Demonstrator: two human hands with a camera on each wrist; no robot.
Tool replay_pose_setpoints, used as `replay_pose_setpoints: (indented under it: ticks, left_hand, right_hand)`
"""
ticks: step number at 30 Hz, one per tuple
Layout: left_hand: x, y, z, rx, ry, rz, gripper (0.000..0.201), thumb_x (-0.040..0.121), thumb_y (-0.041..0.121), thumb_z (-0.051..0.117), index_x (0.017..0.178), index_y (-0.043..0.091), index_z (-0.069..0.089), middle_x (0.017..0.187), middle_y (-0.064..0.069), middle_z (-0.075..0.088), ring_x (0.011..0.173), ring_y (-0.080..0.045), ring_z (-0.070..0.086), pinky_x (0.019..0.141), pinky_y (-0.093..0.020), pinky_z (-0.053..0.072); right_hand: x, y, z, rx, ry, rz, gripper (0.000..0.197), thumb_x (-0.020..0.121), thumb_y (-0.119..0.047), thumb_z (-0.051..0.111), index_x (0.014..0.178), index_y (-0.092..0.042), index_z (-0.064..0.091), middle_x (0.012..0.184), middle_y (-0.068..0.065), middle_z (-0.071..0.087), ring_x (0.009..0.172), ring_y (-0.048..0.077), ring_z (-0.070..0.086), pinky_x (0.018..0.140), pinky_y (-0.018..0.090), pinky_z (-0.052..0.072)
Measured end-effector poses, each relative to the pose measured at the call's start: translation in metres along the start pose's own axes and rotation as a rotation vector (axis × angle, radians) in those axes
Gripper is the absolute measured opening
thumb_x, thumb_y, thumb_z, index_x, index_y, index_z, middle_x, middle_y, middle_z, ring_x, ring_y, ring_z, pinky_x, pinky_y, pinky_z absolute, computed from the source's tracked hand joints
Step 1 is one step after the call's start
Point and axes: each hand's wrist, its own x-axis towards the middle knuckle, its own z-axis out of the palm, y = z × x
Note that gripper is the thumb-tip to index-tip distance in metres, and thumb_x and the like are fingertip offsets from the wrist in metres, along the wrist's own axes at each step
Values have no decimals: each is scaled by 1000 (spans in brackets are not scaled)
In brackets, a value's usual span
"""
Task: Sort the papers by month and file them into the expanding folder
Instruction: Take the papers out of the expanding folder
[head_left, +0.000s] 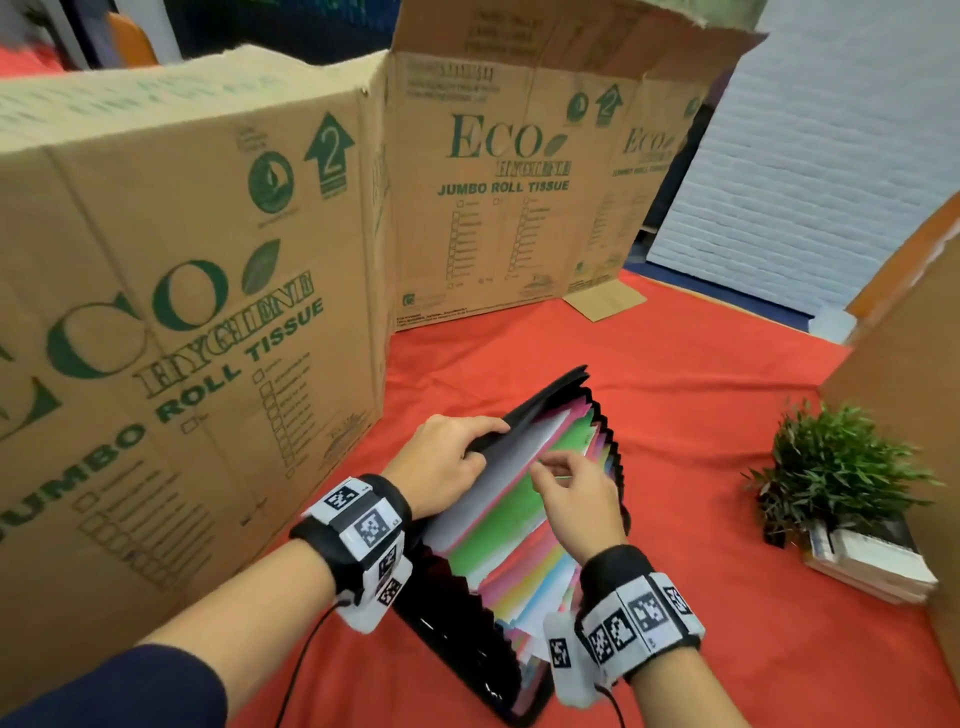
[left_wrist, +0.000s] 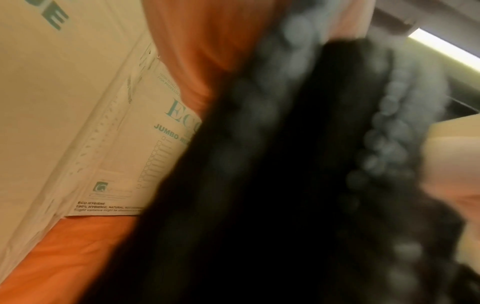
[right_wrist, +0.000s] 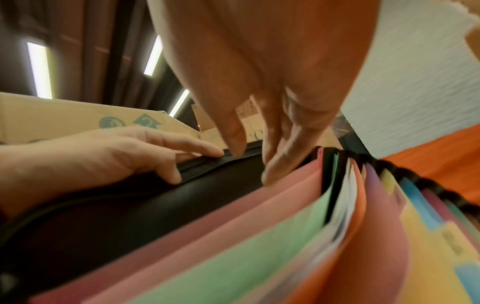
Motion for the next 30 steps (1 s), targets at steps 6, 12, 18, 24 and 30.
replay_pose_setpoints:
  ticks: [6, 12, 18, 24, 30]
  left_hand:
    - [7, -5, -14, -160, 74, 32, 53, 79, -8, 48, 121, 16, 68, 112, 6, 70, 89, 10, 61, 76, -1, 38]
    - [10, -38, -24, -529, 283, -129, 50, 75, -10, 46, 105, 19, 73, 105, 4, 73, 100, -10, 66, 86, -24, 51]
    - [-7, -100, -29, -672, 324, -312, 56, 78, -24, 41, 100, 18, 70, 97, 14, 72, 99, -13, 63, 77, -8, 47]
    - [-14, -131, -48, -133, 229, -362, 44, 84, -1, 49, 113, 26, 68, 100, -4, 72, 79, -22, 62, 72, -23, 45]
    - [-13, -92, -59, 422, 204, -2, 29, 84, 20, 57, 109, 10, 68, 128, -9, 58, 117, -30, 53, 94, -46, 47]
  right_hand:
    - [9, -1, 12, -482, -33, -120, 29, 94, -43, 53, 91, -19, 69, 94, 0, 54, 96, 20, 53, 82, 33, 42]
    - [23, -31, 1, -600, 68, -192, 30, 91, -47, 56, 99, -22, 71, 96, 1, 44, 106, 25, 45, 84, 33, 36]
    - [30, -21, -35, -524, 167, 157, 58, 87, -50, 58, 137, -22, 44, 129, 18, 44, 118, 38, 42, 98, 44, 38]
    - [29, 8, -22, -409, -176, 312, 46, 96, -24, 49, 140, -14, 45, 138, 17, 52, 124, 32, 50, 97, 33, 41]
    - [28, -7, -22, -337, -17, 80, 43, 85, 2, 49, 117, -19, 69, 118, 5, 69, 108, 23, 62, 90, 29, 48]
